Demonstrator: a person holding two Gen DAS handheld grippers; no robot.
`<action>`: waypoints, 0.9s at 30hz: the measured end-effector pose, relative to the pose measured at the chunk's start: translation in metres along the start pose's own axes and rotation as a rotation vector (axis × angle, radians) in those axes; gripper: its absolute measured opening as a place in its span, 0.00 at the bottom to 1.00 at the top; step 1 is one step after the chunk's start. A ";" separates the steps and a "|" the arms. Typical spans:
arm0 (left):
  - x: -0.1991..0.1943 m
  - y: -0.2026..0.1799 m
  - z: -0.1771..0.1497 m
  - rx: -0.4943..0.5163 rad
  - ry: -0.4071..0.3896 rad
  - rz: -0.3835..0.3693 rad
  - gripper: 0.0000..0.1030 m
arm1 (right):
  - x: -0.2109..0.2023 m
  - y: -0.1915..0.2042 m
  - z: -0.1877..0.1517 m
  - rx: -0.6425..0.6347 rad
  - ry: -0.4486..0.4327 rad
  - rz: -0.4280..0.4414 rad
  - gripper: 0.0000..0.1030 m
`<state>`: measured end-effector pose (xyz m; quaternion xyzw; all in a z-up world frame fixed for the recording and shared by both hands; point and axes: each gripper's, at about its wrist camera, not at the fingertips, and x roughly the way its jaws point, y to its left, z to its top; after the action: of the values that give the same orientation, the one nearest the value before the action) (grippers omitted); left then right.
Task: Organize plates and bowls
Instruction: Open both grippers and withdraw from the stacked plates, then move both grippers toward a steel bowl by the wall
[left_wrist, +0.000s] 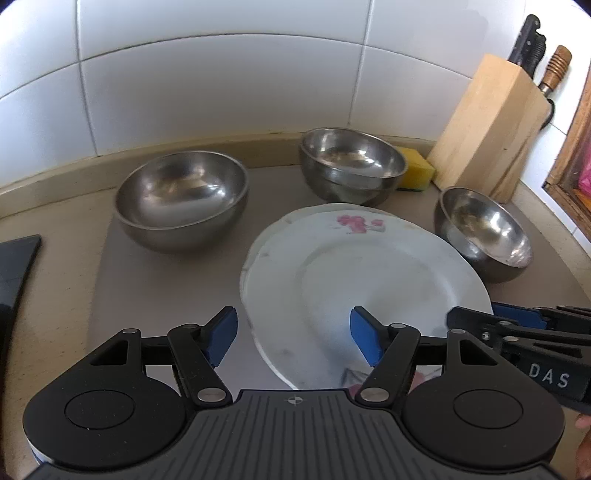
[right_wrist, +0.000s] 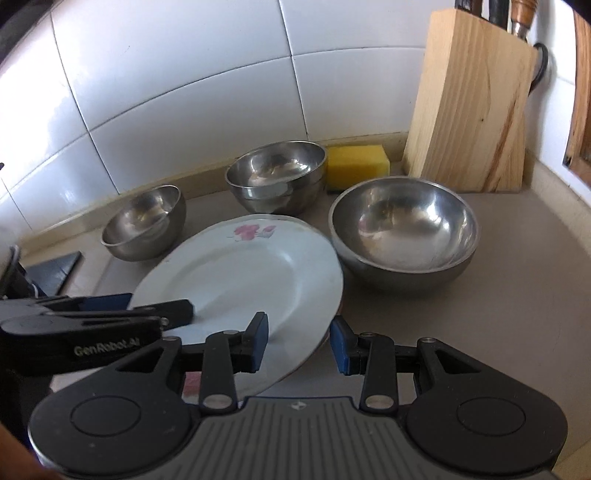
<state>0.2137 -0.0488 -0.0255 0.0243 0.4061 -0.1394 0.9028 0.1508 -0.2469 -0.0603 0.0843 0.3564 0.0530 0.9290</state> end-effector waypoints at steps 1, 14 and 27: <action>-0.001 0.001 0.000 0.000 0.000 0.007 0.65 | 0.000 -0.001 0.000 0.003 0.002 -0.005 0.17; -0.043 -0.004 -0.003 0.047 -0.050 0.091 0.83 | -0.034 -0.009 0.001 -0.008 -0.052 0.000 0.22; -0.092 -0.032 0.048 0.173 -0.161 0.138 0.95 | -0.078 -0.059 0.040 0.009 -0.131 -0.041 0.28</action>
<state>0.1820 -0.0658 0.0773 0.1186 0.3161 -0.1131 0.9345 0.1225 -0.3220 0.0085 0.0844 0.2966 0.0265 0.9509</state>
